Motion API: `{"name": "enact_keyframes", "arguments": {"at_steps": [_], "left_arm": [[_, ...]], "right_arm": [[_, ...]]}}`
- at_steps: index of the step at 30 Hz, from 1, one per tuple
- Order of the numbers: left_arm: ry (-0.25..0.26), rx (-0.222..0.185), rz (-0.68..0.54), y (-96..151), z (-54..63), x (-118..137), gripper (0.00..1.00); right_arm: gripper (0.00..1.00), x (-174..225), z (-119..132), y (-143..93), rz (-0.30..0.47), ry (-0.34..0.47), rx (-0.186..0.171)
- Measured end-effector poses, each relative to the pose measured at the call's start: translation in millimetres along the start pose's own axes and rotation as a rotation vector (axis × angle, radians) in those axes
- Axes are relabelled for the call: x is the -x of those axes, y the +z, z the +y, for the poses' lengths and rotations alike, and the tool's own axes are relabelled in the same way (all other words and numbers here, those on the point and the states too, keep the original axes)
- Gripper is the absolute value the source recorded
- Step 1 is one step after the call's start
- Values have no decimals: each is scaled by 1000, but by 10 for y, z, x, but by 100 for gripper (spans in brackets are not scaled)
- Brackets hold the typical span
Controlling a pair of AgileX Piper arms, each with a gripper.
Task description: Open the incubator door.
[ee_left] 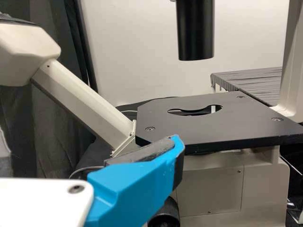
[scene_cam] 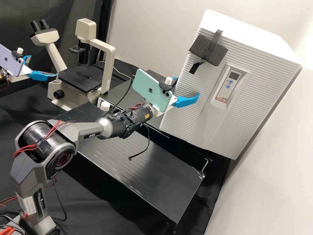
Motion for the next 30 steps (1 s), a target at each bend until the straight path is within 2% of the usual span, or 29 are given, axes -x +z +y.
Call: {"name": "enact_keyframes", "arguments": {"at_steps": [21, 30], "left_arm": [[0, 0, 0, 0, 0, 0, 100], [0, 0, 0, 0, 0, 0, 100]], "right_arm": [[0, 5, 79, 32, -3, 15, 14], [0, 5, 99, 57, -2, 15, -7]]}}
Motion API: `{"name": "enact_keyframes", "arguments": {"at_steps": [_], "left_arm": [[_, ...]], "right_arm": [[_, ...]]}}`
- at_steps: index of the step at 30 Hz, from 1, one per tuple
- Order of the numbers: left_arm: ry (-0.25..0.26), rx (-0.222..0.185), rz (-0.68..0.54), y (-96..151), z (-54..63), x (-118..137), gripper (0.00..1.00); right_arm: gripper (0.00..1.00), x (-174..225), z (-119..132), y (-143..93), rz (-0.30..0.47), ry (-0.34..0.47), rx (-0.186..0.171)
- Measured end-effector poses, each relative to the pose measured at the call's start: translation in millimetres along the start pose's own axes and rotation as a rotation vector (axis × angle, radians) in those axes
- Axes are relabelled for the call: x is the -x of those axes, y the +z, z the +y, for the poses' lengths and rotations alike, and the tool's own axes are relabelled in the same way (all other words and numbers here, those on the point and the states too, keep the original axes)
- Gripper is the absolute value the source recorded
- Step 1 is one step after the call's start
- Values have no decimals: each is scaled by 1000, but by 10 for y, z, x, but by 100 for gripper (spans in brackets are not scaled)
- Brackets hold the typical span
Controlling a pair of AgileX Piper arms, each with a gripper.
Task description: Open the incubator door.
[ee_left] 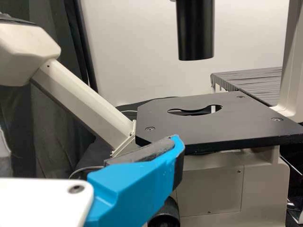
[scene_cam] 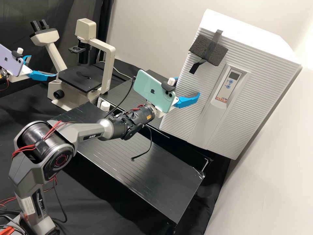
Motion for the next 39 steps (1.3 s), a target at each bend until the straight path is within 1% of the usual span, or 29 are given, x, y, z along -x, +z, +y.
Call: {"name": "enact_keyframes", "arguments": {"at_steps": [2, 5, 8, 9, 14, 16, 19, 21, 26, 29, 35, 39], "left_arm": [[0, 0, 0, 0, 0, 0, 100], [0, 0, 0, 0, 0, 0, 100], [0, 0, 0, 0, 0, 0, 100], [0, 0, 0, 0, 0, 0, 100], [0, 0, 0, 0, 0, 0, 100], [0, 0, 0, 0, 0, 0, 100], [0, 0, 0, 0, 0, 0, 100], [0, 0, 0, 0, 0, 0, 100], [0, 0, 0, 0, 0, 0, 100], [0, 0, 0, 0, 0, 0, 100], [0, 0, 0, 0, 0, 0, 100], [0, 0, 0, 0, 0, 0, 100]], "right_arm": [[0, 7, 8, 12, 0, -2, 3], [0, 21, -17, 35, -3, -12, -3], [0, 23, -11, 48, -2, -14, -2], [0, 23, -12, 47, -1, -15, -7], [0, 35, -14, 68, 6, -14, 0], [0, 35, -14, 69, 6, -14, -7], [0, 50, -11, 82, 6, -18, 1], [0, 65, -2, 89, 5, -19, -7], [0, 119, 21, 129, 7, -25, -4], [0, 190, 69, 164, 12, -4, -35], [0, 349, 76, 227, 24, -11, -56], [0, 413, 75, 241, 20, -8, -63]]}}
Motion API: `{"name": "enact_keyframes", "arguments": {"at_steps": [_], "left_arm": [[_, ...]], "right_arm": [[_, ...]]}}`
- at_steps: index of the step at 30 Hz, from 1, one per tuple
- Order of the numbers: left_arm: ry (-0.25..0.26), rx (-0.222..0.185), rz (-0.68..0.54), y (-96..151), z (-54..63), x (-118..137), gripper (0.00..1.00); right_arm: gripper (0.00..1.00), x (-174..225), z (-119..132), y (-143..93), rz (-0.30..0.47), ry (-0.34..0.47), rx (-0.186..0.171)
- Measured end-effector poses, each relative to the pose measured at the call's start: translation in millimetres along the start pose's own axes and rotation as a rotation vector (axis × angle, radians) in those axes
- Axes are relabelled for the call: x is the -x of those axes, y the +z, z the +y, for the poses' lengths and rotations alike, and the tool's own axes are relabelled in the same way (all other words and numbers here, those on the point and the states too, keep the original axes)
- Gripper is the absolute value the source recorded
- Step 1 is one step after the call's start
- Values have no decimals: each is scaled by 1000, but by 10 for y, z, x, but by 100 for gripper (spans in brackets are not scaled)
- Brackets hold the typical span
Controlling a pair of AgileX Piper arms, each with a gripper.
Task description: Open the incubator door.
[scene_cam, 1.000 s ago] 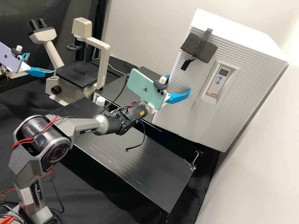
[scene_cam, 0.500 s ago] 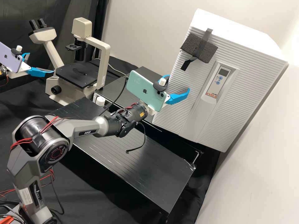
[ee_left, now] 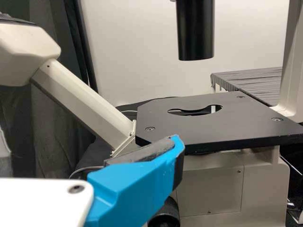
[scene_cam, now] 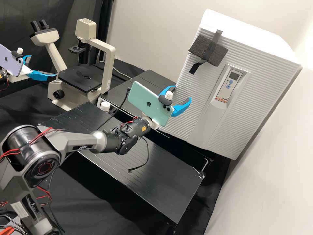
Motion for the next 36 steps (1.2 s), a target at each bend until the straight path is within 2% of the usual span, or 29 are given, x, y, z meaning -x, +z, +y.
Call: {"name": "enact_keyframes", "arguments": {"at_steps": [4, 5, 8, 15, 18, 19, 20, 22, 24, 26, 31, 35, 36], "left_arm": [[0, 0, 0, 0, 0, 0, 100], [0, 0, 0, 0, 0, 0, 100], [0, 0, 0, 0, 0, 0, 100], [0, 0, 0, 0, 0, 0, 100], [0, 0, 0, 0, 0, 0, 100], [0, 0, 0, 0, 0, 0, 100], [0, 0, 0, 0, 0, 0, 100], [0, 0, 0, 0, 0, 0, 100], [0, 0, 0, 0, 0, 0, 100], [0, 0, 0, 0, 0, 0, 100], [0, 0, 0, 0, 0, 0, 100], [0, 0, 0, 0, 0, 0, 100], [0, 0, 0, 0, 0, 0, 100]], "right_arm": [[0, 23, -2, 11, -5, 5, -8], [100, 30, -2, 10, -4, 4, -8], [100, 66, 0, -34, -1, 4, -5], [100, 130, -35, -326, 54, 4, 58], [100, 105, -38, -440, 55, 12, 65], [100, 94, -38, -470, 48, 16, 73], [100, 83, -37, -493, 32, 18, 63], [100, 33, -46, -553, 7, 24, 64], [100, -39, -63, -608, -19, 31, 88], [100, -104, -79, -633, -56, 43, 89], [100, -227, -160, -666, -136, 42, 124], [100, -278, -210, -735, -158, 31, 164], [100, -284, -216, -746, -162, 30, 164]]}}
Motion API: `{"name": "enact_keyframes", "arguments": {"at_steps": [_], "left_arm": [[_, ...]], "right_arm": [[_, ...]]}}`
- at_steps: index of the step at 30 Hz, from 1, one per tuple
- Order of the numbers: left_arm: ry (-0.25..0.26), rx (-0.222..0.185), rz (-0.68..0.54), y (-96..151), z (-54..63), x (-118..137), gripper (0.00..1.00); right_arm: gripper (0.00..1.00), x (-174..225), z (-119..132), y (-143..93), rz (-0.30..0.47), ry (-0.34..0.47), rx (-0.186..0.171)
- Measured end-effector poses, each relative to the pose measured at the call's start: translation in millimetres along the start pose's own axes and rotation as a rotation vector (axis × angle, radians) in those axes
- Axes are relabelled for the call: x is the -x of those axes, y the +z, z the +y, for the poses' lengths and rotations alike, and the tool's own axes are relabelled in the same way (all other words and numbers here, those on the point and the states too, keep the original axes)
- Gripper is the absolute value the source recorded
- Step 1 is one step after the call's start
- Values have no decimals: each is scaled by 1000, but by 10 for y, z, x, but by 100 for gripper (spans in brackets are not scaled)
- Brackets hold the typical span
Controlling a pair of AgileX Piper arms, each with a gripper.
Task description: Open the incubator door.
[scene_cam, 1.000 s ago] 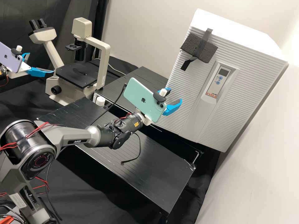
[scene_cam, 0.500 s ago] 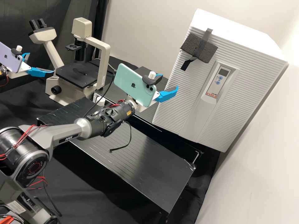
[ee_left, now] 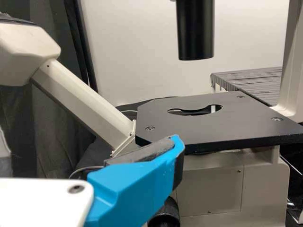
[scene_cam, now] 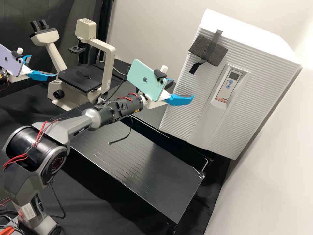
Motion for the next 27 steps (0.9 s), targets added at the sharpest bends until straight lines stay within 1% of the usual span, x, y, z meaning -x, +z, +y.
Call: {"name": "enact_keyframes", "arguments": {"at_steps": [4, 8, 14, 15, 18, 27], "left_arm": [[0, 0, 0, 0, 0, 0, 100], [0, 0, 0, 0, 0, 0, 100], [0, 0, 0, 0, 0, 0, 100], [0, 0, 0, 0, 0, 0, 100], [0, 0, 0, 0, 0, 0, 100], [0, 0, 0, 0, 0, 0, 100]], "right_arm": [[100, -20, 1, -28, 0, 0, 27], [100, -18, 2, -44, -8, -2, 8], [100, -80, -5, -63, -18, 1, 4], [0, -85, -7, -65, -18, 2, 9], [0, -110, -15, -70, -20, 2, 9], [0, -135, -1, -3, -54, -1, -20]]}}
